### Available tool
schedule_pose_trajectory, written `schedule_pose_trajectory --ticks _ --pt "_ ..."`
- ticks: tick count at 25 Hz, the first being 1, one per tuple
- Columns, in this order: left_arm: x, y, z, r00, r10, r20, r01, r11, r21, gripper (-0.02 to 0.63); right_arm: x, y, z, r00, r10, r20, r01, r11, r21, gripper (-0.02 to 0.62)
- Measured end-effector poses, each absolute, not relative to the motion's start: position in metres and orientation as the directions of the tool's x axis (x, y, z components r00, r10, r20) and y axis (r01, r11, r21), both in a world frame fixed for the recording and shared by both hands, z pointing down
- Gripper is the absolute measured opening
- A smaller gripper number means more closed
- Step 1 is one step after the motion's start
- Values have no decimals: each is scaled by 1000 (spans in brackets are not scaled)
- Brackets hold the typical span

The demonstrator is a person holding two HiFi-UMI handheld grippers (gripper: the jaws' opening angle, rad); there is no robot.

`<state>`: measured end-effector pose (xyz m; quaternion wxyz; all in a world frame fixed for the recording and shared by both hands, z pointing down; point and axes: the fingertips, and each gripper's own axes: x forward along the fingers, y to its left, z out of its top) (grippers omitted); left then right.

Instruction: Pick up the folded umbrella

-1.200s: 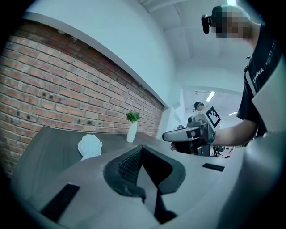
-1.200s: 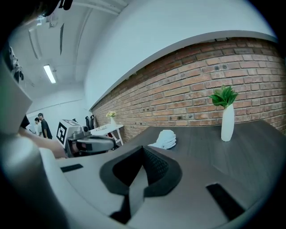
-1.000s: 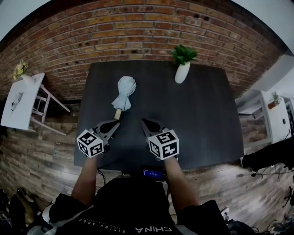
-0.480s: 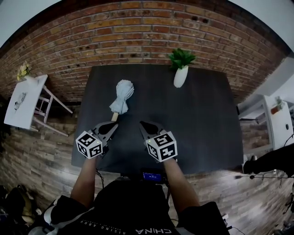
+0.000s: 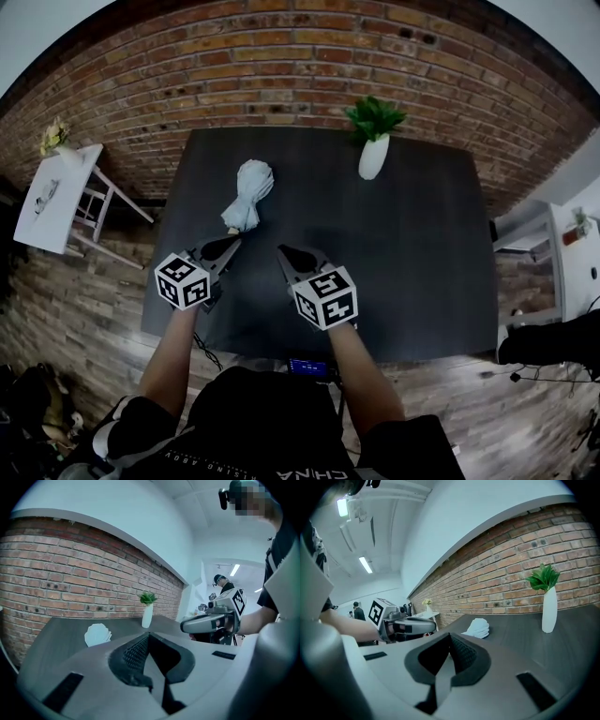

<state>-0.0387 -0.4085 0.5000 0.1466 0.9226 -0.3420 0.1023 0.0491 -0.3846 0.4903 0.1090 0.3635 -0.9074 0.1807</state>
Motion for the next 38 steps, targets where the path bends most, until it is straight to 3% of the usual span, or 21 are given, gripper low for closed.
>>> schedule_pose_trajectory --ticks 8,17,28,38 --pt "-45 -488 521 730 -585 353 -672 -709 214 8 47 -432 493 -696 -632 340 -716 648 -261 8" --pt "-67 -560 588 654 -580 486 -738 -631 241 190 40 -490 514 -684 -625 376 -727 625 -285 8" --pt "-67 -602 652 520 -575 632 -829 -518 210 350 31 -529 543 -682 -598 421 -727 612 -310 9" --pt "-67 -612 682 419 -531 736 -869 -469 156 348 30 -546 558 -686 -584 434 -723 614 -316 8"
